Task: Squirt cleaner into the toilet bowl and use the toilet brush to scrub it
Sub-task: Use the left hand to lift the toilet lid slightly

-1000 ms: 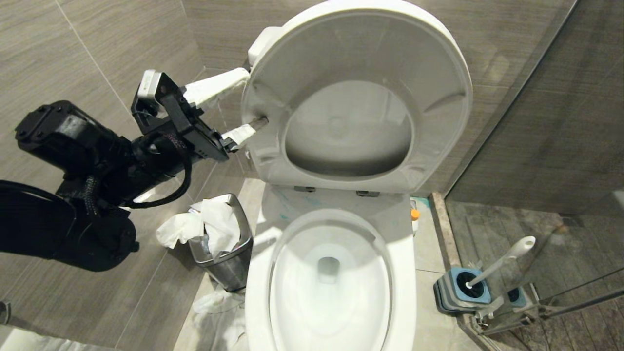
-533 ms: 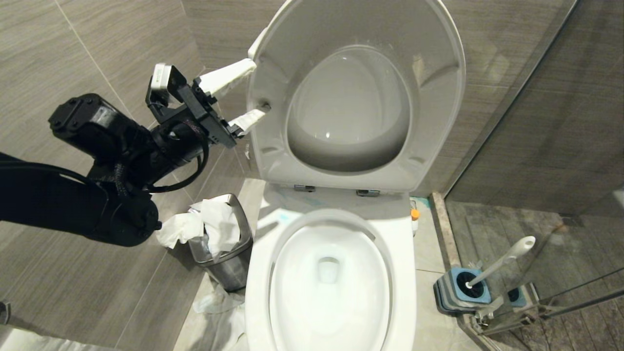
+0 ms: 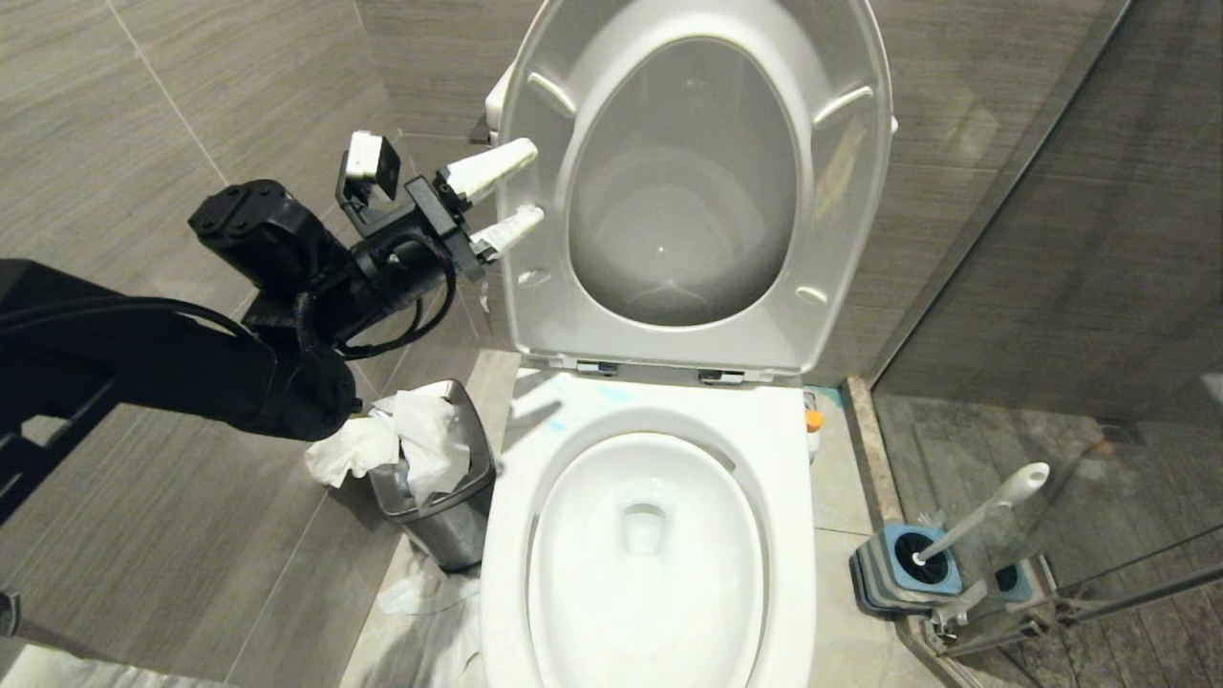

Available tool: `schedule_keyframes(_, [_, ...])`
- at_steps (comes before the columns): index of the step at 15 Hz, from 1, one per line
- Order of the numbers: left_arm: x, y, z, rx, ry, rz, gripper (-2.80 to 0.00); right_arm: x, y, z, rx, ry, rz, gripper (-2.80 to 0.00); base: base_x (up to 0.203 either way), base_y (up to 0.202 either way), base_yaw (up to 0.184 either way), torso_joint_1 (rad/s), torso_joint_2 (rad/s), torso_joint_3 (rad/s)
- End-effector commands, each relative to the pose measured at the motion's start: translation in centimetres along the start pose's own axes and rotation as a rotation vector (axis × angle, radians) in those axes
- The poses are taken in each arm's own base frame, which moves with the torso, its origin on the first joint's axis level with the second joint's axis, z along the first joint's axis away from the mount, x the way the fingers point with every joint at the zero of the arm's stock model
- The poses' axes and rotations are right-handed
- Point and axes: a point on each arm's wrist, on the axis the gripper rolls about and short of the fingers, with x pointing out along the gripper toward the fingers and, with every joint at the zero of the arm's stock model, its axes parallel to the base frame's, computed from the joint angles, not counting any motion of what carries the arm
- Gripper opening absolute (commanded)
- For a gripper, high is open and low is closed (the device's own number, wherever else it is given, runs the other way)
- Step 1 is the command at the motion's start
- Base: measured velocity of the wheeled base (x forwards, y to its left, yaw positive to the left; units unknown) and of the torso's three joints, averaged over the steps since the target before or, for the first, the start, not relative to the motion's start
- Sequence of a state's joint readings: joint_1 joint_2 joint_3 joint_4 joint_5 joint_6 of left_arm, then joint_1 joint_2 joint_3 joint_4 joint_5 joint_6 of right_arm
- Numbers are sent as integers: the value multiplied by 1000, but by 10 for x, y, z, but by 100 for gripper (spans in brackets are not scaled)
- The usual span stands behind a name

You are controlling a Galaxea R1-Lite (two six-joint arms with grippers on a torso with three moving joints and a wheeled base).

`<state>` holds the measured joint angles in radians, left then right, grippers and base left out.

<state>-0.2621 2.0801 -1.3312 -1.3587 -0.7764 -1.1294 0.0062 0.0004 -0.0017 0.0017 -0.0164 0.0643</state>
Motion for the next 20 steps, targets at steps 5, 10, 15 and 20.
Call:
schedule_keyframes(5, [13, 28, -2, 24, -69, 28, 0, 0, 0, 0, 0, 0, 0, -280, 0, 0, 0, 0, 0, 0])
schedule_keyframes(10, [18, 30, -5, 70, -110, 47, 0, 0, 0, 0, 0, 0, 0, -280, 0, 0, 0, 0, 0, 0])
schedule_keyframes(15, [27, 24, -11, 119, -152, 62, 0, 0, 0, 0, 0, 0, 1, -280, 0, 0, 0, 0, 0, 0])
schedule_keyframes(20, [25, 1, 0, 47, -166, 25, 0, 0, 0, 0, 0, 0, 0, -280, 0, 0, 0, 0, 0, 0])
